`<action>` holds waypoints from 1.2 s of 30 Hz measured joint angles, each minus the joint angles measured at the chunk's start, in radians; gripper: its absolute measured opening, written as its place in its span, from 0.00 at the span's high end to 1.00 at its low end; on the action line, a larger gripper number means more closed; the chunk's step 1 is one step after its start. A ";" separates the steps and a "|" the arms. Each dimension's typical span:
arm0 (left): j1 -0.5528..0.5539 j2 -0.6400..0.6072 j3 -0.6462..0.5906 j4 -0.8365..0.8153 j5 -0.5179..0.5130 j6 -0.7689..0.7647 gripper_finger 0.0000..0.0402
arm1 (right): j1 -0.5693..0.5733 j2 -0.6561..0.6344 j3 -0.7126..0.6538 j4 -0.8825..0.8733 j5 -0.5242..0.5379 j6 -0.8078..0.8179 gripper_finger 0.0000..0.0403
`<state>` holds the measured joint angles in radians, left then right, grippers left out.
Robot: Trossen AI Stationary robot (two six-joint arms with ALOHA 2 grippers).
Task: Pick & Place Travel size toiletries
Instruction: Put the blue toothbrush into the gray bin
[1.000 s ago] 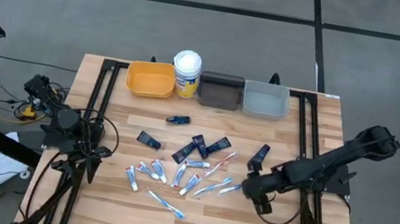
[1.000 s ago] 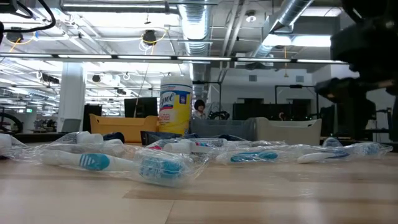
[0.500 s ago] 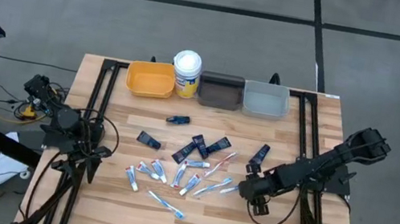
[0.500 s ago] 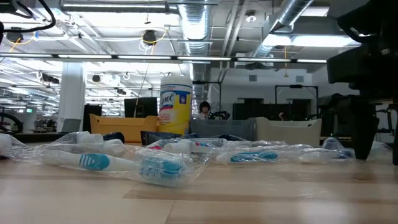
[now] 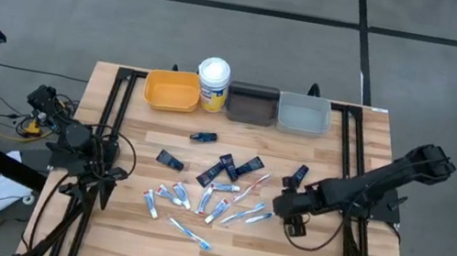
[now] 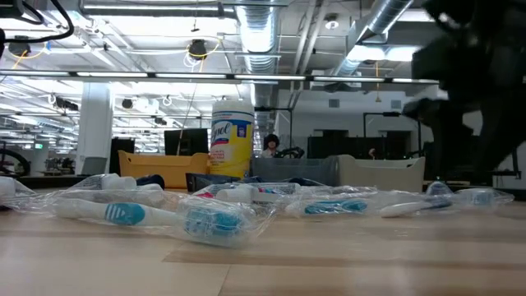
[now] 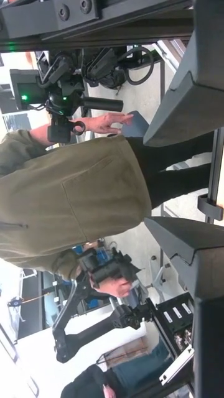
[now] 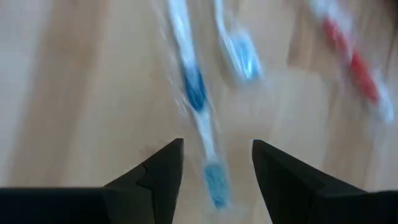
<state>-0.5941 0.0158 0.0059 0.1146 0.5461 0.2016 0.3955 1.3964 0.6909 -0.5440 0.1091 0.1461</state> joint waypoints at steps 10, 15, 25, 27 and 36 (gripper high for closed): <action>0.000 0.000 0.000 0.001 -0.004 0.000 0.52 | -0.017 0.177 0.009 0.011 -0.066 -0.052 0.55; 0.000 0.000 0.000 0.001 -0.004 0.000 0.52 | -0.025 0.185 0.011 0.007 -0.067 -0.043 0.64; 0.000 0.000 0.000 0.007 -0.003 0.000 0.52 | -0.039 0.092 -0.004 -0.014 -0.049 0.062 0.91; 0.000 0.000 0.000 0.007 -0.003 0.000 0.52 | -0.037 0.065 -0.003 -0.032 -0.053 0.086 0.91; 0.000 0.000 0.000 0.007 0.001 0.000 0.52 | -0.067 -0.098 0.108 -0.262 -0.006 0.064 0.89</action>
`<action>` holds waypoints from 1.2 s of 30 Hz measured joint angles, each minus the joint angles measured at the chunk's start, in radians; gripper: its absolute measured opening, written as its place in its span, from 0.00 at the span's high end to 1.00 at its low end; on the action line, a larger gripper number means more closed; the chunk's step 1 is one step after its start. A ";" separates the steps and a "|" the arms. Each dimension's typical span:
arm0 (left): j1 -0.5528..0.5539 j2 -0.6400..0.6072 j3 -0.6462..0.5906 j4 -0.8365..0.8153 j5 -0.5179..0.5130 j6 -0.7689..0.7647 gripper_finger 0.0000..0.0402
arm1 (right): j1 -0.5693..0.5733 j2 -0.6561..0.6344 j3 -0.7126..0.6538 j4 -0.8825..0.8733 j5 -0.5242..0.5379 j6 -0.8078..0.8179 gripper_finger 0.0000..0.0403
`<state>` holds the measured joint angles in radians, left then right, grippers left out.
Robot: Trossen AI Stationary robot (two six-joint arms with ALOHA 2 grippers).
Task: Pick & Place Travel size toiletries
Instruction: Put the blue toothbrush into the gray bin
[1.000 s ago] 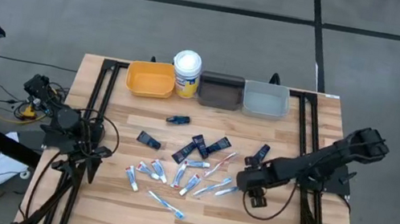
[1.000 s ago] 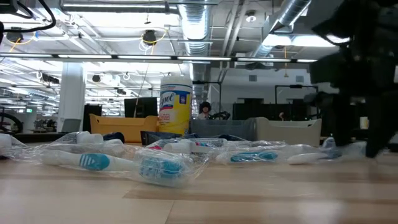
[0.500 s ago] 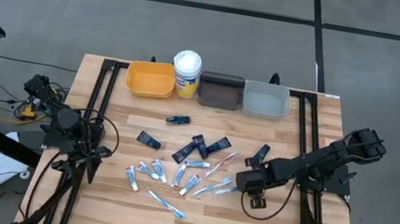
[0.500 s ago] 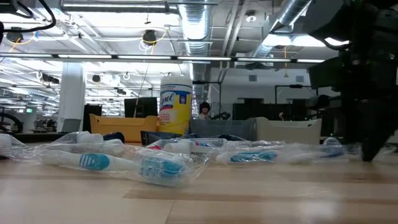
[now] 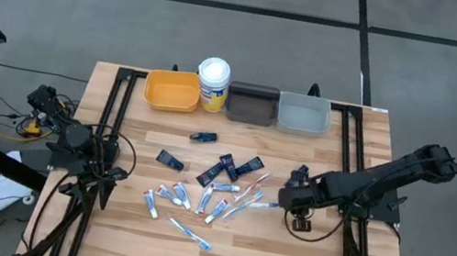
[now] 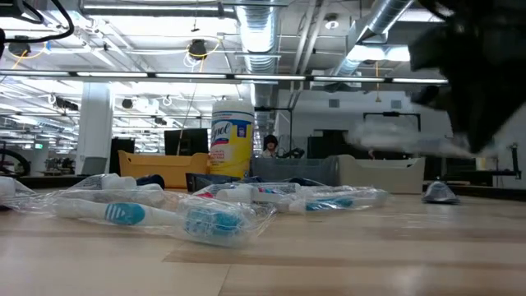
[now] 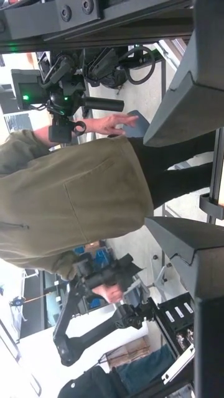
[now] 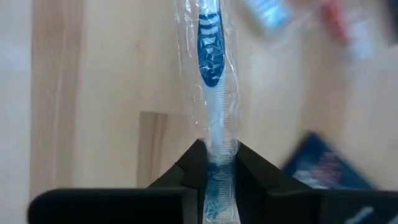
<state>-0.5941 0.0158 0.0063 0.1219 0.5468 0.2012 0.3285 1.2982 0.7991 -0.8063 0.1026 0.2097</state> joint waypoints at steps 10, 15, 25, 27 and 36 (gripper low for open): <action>0.000 0.000 0.000 0.002 -0.001 0.000 0.52 | -0.343 -0.170 0.126 -0.184 0.287 -0.223 0.89; 0.000 0.000 0.000 0.003 -0.002 0.000 0.52 | -0.611 -0.178 0.160 -0.168 0.372 -0.415 0.89; 0.000 0.000 0.000 0.008 -0.005 0.000 0.52 | -1.005 -0.041 0.169 -0.033 0.373 -0.691 0.89; 0.000 0.000 0.000 0.009 -0.005 0.000 0.52 | -1.038 -0.001 0.169 -0.028 0.372 -0.721 0.89; 0.000 0.000 0.000 0.012 -0.004 0.000 0.52 | -1.091 0.165 0.169 -0.019 0.363 -0.744 0.88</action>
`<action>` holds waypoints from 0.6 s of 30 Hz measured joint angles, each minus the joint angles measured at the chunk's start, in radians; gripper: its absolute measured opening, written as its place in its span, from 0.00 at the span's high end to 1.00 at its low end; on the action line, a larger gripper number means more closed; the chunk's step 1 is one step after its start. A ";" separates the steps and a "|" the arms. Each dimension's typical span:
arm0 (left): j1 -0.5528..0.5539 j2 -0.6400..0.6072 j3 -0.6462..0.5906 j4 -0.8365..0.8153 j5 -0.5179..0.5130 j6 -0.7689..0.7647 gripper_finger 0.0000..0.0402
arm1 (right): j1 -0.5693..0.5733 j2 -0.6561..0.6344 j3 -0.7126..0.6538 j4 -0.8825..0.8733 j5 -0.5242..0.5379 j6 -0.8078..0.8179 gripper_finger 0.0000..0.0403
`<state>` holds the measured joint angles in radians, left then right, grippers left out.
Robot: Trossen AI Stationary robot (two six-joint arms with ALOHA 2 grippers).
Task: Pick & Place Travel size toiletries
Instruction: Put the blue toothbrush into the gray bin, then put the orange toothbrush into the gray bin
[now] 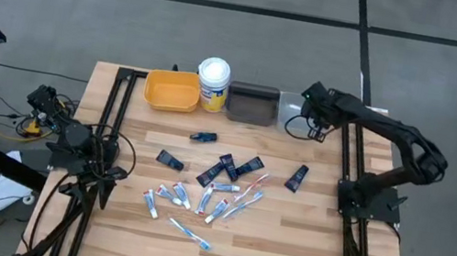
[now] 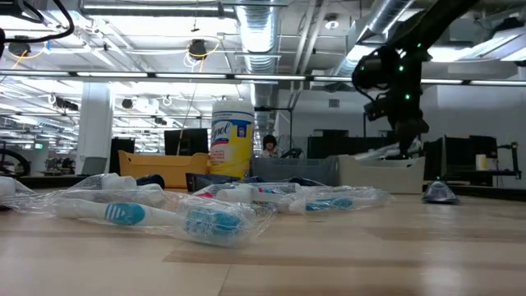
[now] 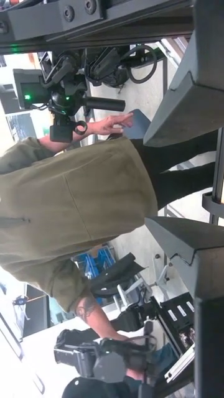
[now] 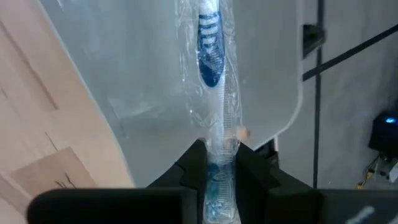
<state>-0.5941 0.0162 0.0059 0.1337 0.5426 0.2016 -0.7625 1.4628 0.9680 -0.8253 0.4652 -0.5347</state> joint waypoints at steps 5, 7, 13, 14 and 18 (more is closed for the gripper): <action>0.000 0.000 0.000 0.003 0.000 0.000 0.52 | -0.009 0.048 0.000 0.002 0.000 0.001 0.86; 0.000 0.000 0.000 0.003 0.000 0.000 0.52 | -0.010 0.053 0.000 0.007 0.000 0.001 0.84; 0.000 0.000 0.000 0.003 0.003 0.000 0.52 | -0.010 0.015 0.000 0.050 -0.040 0.009 0.75; 0.000 0.000 0.000 0.004 0.004 0.000 0.52 | -0.010 0.004 0.000 0.053 -0.048 0.014 0.72; 0.000 0.000 0.000 0.004 0.004 0.000 0.52 | -0.005 -0.052 0.000 0.056 -0.050 0.021 0.59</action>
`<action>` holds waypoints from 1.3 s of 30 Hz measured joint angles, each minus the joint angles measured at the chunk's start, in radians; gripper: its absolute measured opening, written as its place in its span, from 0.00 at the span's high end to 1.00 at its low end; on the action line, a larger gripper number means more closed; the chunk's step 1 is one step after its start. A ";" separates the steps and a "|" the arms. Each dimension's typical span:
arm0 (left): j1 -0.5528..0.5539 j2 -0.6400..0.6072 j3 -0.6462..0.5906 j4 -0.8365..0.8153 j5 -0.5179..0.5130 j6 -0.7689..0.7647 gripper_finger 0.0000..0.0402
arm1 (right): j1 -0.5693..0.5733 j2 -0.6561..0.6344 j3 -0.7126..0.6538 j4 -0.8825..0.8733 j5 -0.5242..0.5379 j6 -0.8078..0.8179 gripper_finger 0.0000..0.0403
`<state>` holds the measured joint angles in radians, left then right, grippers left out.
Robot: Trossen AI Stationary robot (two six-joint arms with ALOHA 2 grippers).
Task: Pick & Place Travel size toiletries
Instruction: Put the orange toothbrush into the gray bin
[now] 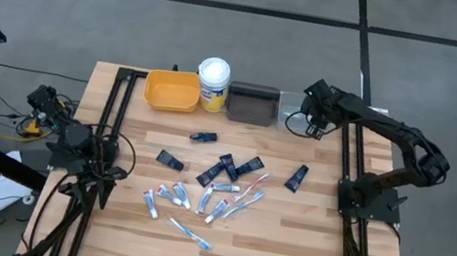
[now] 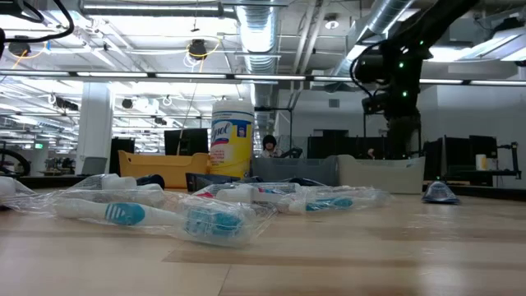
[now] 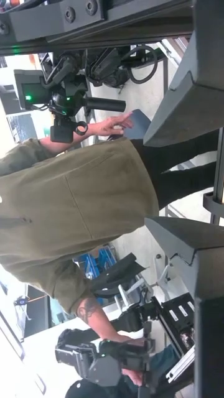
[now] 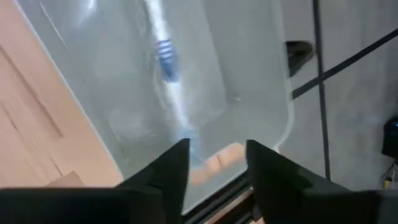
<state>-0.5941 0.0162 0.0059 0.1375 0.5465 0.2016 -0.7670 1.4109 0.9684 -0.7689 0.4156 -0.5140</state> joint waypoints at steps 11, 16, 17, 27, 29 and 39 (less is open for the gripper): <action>0.000 0.000 0.000 0.001 -0.001 0.000 0.52 | 0.209 -0.202 0.000 -0.006 -0.297 0.040 0.35; 0.000 0.000 0.000 0.002 -0.002 0.000 0.52 | 0.412 -0.219 0.000 -0.006 -0.367 0.017 0.34; 0.000 0.000 0.000 0.002 -0.005 0.000 0.52 | 0.450 -0.214 0.000 -0.006 -0.368 0.011 0.34; 0.000 0.000 0.000 0.002 -0.004 0.000 0.52 | 0.710 -0.052 0.000 0.053 -0.367 0.008 0.34; 0.000 0.000 0.000 0.003 -0.004 0.000 0.52 | 0.742 -0.012 0.000 0.079 -0.367 0.006 0.34; 0.000 0.003 0.000 0.005 -0.003 0.000 0.52 | 0.852 0.154 0.001 0.231 -0.372 0.007 0.34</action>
<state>-0.5941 0.0194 0.0061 0.1428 0.5430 0.2016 0.0849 1.5652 0.9695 -0.5381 0.0435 -0.5069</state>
